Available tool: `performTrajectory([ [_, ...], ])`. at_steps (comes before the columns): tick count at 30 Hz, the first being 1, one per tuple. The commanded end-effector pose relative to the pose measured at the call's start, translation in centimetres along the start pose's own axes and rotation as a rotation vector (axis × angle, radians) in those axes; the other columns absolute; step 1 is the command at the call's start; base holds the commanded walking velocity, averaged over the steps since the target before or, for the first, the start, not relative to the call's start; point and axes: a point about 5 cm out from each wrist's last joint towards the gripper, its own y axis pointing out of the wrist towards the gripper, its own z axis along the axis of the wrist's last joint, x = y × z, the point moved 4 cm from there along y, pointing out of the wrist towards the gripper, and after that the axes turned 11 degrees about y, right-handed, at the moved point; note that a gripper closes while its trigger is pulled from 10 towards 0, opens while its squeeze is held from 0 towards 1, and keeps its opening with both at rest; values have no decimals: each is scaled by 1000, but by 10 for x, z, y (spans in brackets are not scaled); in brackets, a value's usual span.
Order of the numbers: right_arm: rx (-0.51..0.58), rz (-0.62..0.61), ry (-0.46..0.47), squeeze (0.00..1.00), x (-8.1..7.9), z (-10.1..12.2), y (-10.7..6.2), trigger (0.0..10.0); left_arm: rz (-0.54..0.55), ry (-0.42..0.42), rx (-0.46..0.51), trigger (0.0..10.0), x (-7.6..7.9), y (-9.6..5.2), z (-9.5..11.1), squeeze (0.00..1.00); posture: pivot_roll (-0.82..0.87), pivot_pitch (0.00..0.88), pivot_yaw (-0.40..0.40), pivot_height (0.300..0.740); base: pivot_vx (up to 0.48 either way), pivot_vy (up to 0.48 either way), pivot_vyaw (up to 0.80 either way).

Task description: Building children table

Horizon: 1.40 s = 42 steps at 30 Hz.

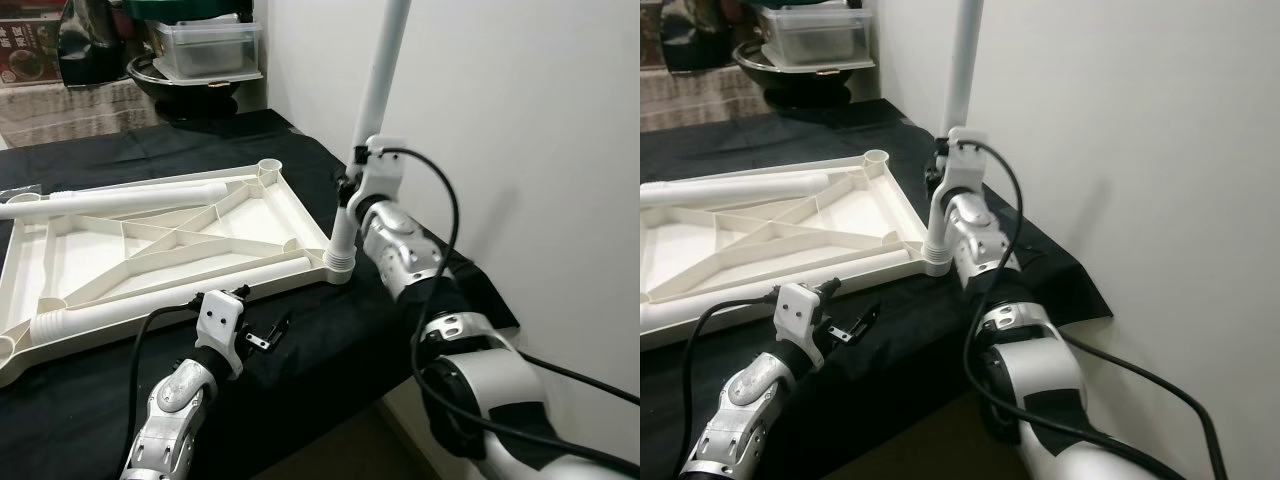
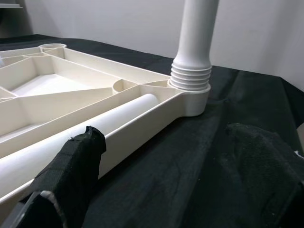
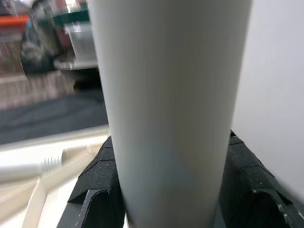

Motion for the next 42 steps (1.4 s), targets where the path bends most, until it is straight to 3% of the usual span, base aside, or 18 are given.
performTrajectory([
  [1,10,17,-19,0,2,11,0,10000,-20,-7,-15,10000,4,1,-4,0,-9,0,-91,740,0,0,0],
  [6,38,52,-28,0,0,22,-1,10000,-25,-8,-14,10000,6,2,-4,0,-9,0,-91,740,0,0,0],
  [9,43,171,-61,0,-8,32,-2,10000,-29,-10,-13,10000,7,3,-4,0,-13,0,-85,740,0,0,0],
  [11,43,171,-61,0,-8,32,-2,10000,-29,-10,-13,10000,7,3,-4,0,-13,0,-85,740,0,0,0],
  [12,-58,377,-125,0,-12,29,-4,10000,-30,-6,-10,10000,5,4,-3,0,-9,0,-94,740,0,0,0],
  [14,-84,424,-134,0,-10,29,-5,10000,-29,-4,-9,10000,4,5,-3,0,-9,0,-94,740,0,0,0],
  [18,-173,492,-151,0,2,26,-7,10000,-26,-6,-5,10000,5,6,-3,0,-8,0,-93,740,0,0,0],
  [24,-222,504,-154,0,12,24,-7,10000,-32,-8,-4,10000,7,7,-3,0,-6,0,-97,740,0,0,0],
  [28,-246,529,-128,0,12,21,-8,10000,-31,-6,-2,10000,6,9,-3,0,-1,0,-102,740,0,0,0],
  [29,-253,553,-83,0,10,18,-8,10000,-30,-3,2,10000,5,10,-2,0,6,0,-108,740,0,0,0],
  [30,-253,562,-57,0,9,18,-8,9490,-30,-2,4,10000,5,10,-2,0,6,0,-108,740,0,0,0],
  [32,-253,562,-57,0,9,18,-8,9490,-30,-2,4,10000,5,10,-2,0,6,0,-108,740,0,0,0],
  [33,-248,565,-21,0,6,16,-7,3216,-29,0,6,10000,4,11,-1,0,14,0,-117,740,0,0,0],
  [35,-246,564,-12,0,6,15,-7,3216,-29,1,6,10000,4,11,-1,0,14,0,-117,740,0,0,0],
  [36,-241,536,0,0,7,14,-6,0,-28,1,7,10000,4,11,-1,0,19,0,-122,740,0,0,0],
  [38,-238,516,9,0,9,13,-5,0,-27,1,8,10000,4,11,0,0,19,0,-122,740,0,0,0],
  [42,-190,335,29,0,27,9,1,0,-20,-3,11,10000,4,8,0,0,25,0,-129,740,0,0,0],
])
